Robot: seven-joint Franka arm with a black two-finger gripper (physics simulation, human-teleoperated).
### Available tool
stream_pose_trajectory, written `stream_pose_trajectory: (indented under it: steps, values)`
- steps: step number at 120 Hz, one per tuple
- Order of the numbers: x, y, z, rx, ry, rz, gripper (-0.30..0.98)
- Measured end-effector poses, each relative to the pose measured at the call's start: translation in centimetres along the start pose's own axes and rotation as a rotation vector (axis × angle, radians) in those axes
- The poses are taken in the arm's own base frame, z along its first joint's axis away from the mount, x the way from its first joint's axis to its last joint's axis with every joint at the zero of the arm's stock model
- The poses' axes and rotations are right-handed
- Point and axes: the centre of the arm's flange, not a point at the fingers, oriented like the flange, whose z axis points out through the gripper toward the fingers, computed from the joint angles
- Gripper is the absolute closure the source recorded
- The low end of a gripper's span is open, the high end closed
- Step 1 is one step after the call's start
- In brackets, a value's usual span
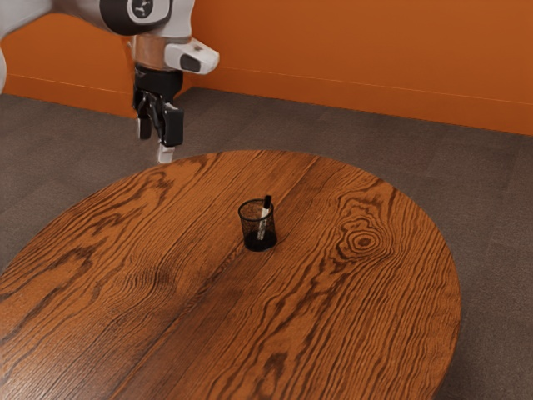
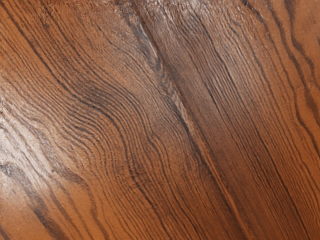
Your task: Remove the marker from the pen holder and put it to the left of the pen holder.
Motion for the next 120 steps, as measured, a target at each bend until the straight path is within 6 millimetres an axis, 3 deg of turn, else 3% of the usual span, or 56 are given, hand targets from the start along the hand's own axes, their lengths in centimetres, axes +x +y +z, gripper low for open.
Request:
stream_pose_trajectory:
  steps: [36, 41, 48, 52, 60, 65, 71, 77, 87, 104, 120]
  values:
    - [1.0, 0.4, -1.6, 0.056, 0.108, 0.151, 0.0]
    - [0.8, 2.2, -2.8, 0.063, 0.138, 0.243, 0.0]
    - [1.7, 6.6, -3.8, 0.082, 0.161, 0.444, 0.0]
    - [2.8, 9.1, -2.4, 0.083, 0.142, 0.56, 0.0]
    - [5.4, 11.6, 3.5, 0.056, 0.082, 0.751, 0.0]
    - [7.0, 10.6, 7.4, 0.021, 0.062, 0.825, 0.0]
    - [8.3, 7.5, 11.0, -0.017, 0.064, 0.873, 0.0]
    - [9.4, 5.6, 13.2, -0.039, 0.091, 0.931, 0.0]
    - [11.3, 5.6, 15.9, -0.042, 0.135, 1.062, 0.0]
    - [13.9, 4.9, 16.9, 0.013, 0.217, 1.246, 0.0]
    - [16.5, 3.1, 12.2, 0.143, 0.34, 1.34, 0.0]
